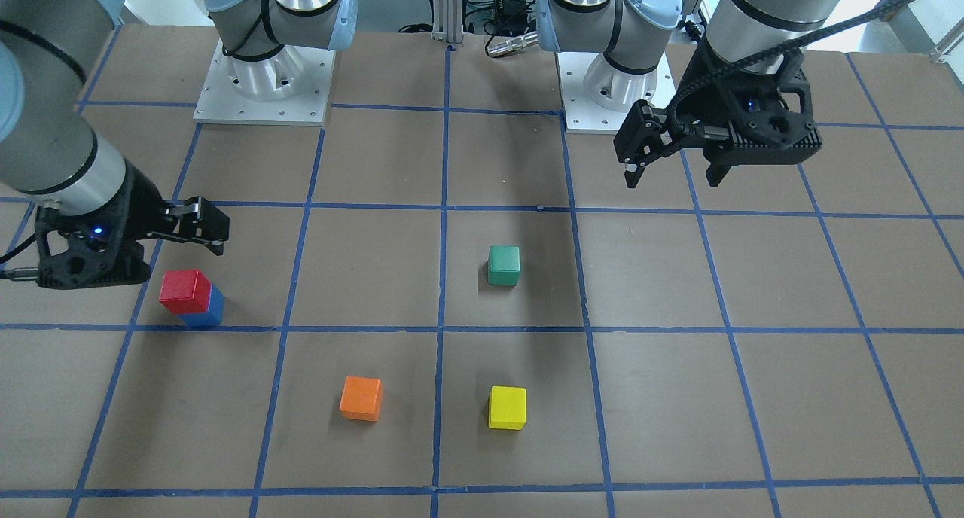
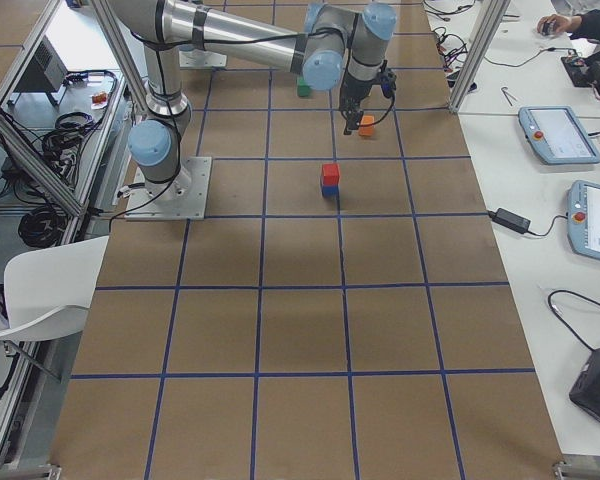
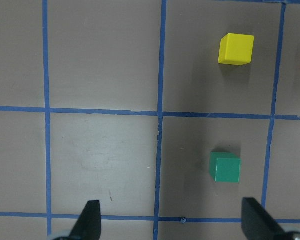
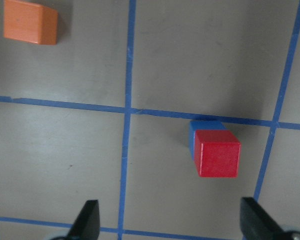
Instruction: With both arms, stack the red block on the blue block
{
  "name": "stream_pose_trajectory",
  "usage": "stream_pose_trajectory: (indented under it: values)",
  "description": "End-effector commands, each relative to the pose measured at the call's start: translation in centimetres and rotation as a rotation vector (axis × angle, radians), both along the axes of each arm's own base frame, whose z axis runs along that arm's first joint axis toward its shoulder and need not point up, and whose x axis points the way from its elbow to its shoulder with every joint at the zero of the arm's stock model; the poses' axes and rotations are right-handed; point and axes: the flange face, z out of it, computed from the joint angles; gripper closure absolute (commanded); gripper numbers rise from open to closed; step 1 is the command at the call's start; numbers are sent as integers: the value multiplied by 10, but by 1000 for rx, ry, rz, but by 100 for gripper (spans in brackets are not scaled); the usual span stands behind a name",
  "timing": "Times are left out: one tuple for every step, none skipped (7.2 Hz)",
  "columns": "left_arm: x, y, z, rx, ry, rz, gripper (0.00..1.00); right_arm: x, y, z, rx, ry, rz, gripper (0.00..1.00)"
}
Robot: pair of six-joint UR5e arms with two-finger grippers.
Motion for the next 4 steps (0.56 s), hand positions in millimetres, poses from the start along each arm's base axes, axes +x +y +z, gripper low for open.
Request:
stream_pose_trajectory:
  values:
    - [0, 0, 0, 0, 0, 0, 0, 50, 27, 37, -44, 0, 19, 0]
    - [0, 0, 0, 0, 0, 2, 0, 54, 30, 37, -41, -6, 23, 0]
    - [0, 0, 0, 0, 0, 0, 0, 59, 32, 37, -38, -6, 32, 0]
    - [0, 0, 0, 0, 0, 0, 0, 67, 36, 38, -34, -3, 16, 0]
